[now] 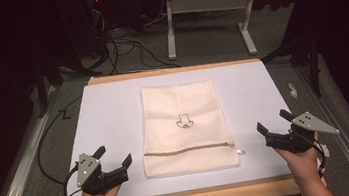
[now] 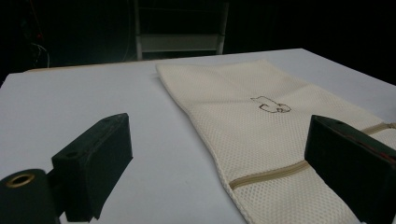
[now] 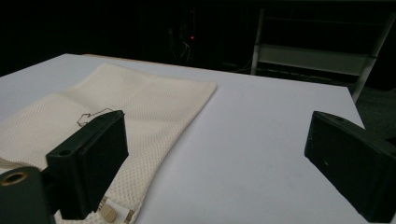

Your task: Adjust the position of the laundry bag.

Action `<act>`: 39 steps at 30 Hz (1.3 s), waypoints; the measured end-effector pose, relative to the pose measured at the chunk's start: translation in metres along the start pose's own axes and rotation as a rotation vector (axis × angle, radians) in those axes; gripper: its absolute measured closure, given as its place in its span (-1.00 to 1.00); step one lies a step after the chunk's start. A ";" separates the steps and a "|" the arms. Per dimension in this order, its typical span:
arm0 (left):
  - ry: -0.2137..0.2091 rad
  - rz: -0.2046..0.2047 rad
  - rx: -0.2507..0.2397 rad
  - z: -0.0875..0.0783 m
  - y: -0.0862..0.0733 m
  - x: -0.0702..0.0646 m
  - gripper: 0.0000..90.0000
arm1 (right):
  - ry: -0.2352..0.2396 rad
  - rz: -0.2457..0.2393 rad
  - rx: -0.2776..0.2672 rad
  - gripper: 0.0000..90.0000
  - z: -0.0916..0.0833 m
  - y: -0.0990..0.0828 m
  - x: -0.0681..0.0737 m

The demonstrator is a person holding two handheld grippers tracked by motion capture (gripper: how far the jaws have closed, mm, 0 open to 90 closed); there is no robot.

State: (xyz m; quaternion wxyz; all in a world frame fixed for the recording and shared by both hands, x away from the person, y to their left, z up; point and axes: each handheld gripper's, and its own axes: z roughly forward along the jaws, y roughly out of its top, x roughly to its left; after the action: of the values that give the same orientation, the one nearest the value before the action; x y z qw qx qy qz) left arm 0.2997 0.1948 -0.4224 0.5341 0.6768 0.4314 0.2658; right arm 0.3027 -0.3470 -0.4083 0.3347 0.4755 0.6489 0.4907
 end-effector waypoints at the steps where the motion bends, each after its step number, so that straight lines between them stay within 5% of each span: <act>1: 0.000 0.000 0.000 0.000 0.000 0.000 -0.82 | 0.000 0.000 0.000 -0.84 0.000 0.000 0.000; 13: -0.025 -0.041 0.008 0.006 -0.003 -0.004 -0.76 | -0.033 0.051 0.019 -0.64 -0.005 -0.008 -0.010; 18: -0.051 -0.065 -0.009 0.009 -0.007 -0.002 -0.67 | -0.033 0.069 0.070 -0.51 -0.001 -0.011 -0.011; 31: -0.056 -0.011 0.058 0.019 -0.011 -0.012 -0.64 | 0.102 0.114 0.225 -0.03 0.025 -0.028 0.010; 39: -0.070 -0.008 0.072 0.021 -0.012 -0.013 -0.64 | 0.187 0.048 0.343 0.22 0.040 -0.041 0.040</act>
State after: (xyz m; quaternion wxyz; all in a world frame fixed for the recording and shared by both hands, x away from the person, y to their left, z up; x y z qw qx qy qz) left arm 0.3068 0.1734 -0.4383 0.5253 0.7026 0.4246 0.2241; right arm 0.3142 -0.2995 -0.4580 0.1754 0.4934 0.7396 0.4228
